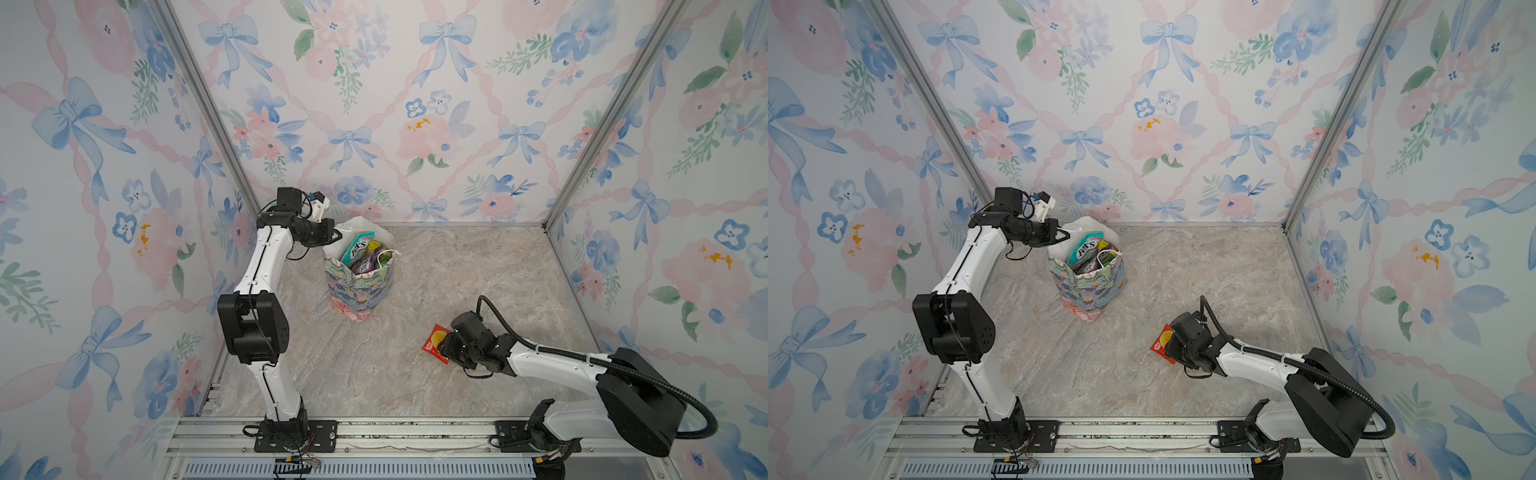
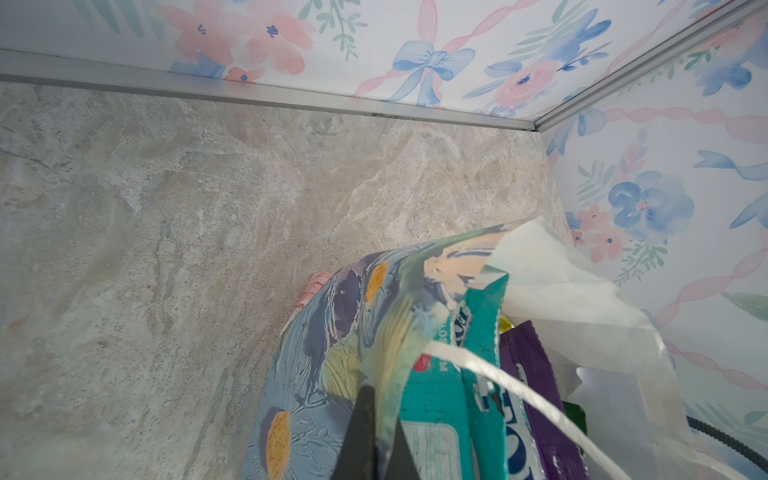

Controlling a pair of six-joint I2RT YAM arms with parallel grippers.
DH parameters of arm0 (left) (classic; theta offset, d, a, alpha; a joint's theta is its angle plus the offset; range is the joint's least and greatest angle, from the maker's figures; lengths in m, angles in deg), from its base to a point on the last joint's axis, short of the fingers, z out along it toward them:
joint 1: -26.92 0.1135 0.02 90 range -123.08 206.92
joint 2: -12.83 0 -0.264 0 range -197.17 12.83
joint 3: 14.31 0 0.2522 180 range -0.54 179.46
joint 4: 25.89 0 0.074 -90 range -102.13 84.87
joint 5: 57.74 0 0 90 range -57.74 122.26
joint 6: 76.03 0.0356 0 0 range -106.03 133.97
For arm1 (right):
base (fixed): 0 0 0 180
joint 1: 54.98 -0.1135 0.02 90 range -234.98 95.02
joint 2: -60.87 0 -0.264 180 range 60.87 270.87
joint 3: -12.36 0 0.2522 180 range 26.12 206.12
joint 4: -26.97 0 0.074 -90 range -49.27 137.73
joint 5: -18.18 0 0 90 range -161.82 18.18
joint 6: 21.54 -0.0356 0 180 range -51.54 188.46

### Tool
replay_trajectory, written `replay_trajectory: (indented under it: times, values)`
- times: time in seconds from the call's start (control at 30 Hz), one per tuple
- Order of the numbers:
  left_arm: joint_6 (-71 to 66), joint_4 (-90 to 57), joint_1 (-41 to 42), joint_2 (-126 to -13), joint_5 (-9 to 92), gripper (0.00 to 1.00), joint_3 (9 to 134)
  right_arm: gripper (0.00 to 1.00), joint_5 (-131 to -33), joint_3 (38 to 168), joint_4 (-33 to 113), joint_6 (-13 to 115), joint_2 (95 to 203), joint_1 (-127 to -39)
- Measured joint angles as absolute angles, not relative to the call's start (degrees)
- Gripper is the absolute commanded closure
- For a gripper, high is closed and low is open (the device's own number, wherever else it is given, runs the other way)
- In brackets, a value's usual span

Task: Place the snacks into the paper bag
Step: 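Lower the right gripper onto the red-yellow packet and grasp it, then lift the red-yellow packet with the right gripper and carry it above the bag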

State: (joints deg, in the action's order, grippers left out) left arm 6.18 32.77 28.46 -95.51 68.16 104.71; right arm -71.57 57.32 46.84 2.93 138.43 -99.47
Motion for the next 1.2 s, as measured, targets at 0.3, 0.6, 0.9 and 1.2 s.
replay_trajectory:
  times: [0.3, 0.6, 0.9, 1.2]
  values:
    - [6.16, 32.77, 28.46, -95.51, 68.18, 1.0, 104.71, 0.78, -71.59, 57.25, 43.61, 2.03, 140.77, -99.45]
    - [6.18, 32.79, 28.46, -95.51, 68.18, 1.0, 104.71, 0.96, -71.78, 57.06, 41.71, 2.09, 141.88, -99.45]
    - [6.18, 32.79, 28.46, -95.51, 68.18, 1.0, 104.71, 1.0, -71.35, 57.87, 44.64, 4.85, 140.88, -99.45]
    - [6.18, 32.77, 28.46, -95.51, 68.16, 1.0, 104.71, 1.0, -67.78, 67.88, 54.93, 12.83, 136.64, -99.38]
